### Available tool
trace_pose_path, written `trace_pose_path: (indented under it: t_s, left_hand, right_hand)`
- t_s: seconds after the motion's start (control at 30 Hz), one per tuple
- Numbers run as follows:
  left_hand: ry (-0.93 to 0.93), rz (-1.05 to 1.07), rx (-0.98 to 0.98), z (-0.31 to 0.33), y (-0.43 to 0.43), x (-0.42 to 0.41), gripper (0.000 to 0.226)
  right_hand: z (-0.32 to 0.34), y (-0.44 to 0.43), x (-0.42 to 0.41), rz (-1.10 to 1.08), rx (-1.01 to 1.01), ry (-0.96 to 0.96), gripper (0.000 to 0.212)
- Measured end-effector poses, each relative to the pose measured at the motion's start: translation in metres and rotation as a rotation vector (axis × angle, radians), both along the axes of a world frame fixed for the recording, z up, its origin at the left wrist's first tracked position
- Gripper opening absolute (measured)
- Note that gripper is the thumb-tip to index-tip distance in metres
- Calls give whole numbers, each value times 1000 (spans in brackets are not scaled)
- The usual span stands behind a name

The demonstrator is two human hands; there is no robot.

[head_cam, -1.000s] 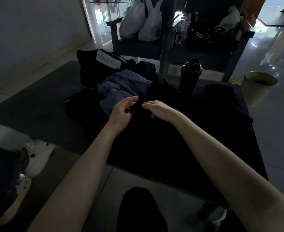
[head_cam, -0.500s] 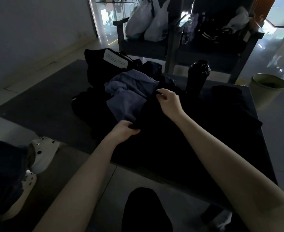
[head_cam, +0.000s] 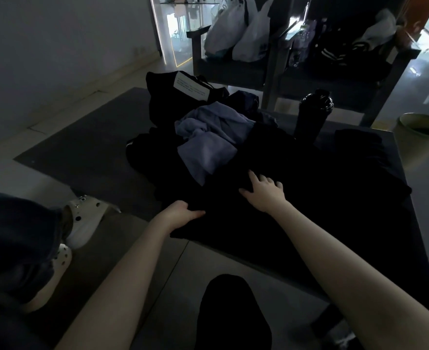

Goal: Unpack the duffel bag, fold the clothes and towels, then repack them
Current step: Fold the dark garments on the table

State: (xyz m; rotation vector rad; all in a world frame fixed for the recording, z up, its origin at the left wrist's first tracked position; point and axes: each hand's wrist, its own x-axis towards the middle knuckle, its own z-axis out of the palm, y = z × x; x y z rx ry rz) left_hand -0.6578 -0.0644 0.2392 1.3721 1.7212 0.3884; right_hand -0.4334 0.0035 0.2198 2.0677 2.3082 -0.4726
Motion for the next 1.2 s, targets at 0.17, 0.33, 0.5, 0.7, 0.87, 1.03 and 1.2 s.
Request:
trace_pose_path:
  t_s: [0.17, 0.33, 0.5, 0.7, 0.87, 1.03, 1.2]
  left_hand:
    - [-236, 87, -55, -1, -17, -17, 37]
    - [-142, 71, -27, -4, -27, -16, 37]
    - [-141, 99, 18, 1, -29, -19, 13]
    - [-59, 259, 36, -3, -35, -19, 25]
    - [5, 310, 46, -10, -42, -4, 47]
    - [-52, 342, 193, 1, -49, 9, 49]
    - [-118, 402, 311, 13, -55, 14, 38]
  right_hand:
    - [14, 4, -4, -193, -30, 246, 62]
    - [28, 6, -9, -304, 27, 371, 42]
    - [38, 11, -14, -324, 404, 574, 28]
    - [24, -7, -6, -206, 240, 397, 60]
    - [-5, -83, 15, -137, 403, 319, 53]
    - [-39, -149, 52, -33, 176, 133, 60]
    - [-46, -188, 71, 8, 151, 89, 116]
